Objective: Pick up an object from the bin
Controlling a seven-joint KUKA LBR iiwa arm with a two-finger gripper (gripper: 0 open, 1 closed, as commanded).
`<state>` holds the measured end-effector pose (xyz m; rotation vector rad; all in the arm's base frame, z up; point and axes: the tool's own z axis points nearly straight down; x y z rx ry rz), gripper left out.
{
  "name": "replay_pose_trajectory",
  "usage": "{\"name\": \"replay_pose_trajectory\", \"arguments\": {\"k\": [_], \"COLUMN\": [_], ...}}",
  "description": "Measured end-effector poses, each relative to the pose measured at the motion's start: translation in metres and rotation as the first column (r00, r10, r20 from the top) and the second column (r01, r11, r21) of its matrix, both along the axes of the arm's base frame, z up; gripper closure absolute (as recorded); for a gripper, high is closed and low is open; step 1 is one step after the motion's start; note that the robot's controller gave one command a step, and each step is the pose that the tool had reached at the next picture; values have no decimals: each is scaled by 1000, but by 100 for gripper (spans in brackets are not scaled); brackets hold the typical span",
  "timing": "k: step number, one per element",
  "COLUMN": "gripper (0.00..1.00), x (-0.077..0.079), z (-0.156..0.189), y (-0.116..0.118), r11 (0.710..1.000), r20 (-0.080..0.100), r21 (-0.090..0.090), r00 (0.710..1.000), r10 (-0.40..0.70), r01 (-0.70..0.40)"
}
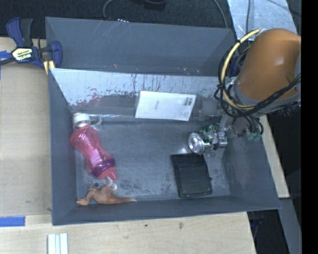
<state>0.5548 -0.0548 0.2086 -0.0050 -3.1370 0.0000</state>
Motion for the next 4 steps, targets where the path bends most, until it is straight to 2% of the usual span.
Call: {"name": "replay_pose_trajectory", "arguments": {"k": [1, 2, 3, 4], "gripper": [0, 0, 0, 0], "x": [1, 20, 40, 44], "z": [5, -50, -134, -143], "y": [0, -28, -63, -75], "r11": [1000, 1000, 1000, 999], "r20": [8, 13, 14, 15], "r21": [-1, -1, -2, -1], "r00": [1000, 1000, 1000, 999], "r10": [1, -10, -14, -51], "r01": [-1, 10, 14, 51]}}
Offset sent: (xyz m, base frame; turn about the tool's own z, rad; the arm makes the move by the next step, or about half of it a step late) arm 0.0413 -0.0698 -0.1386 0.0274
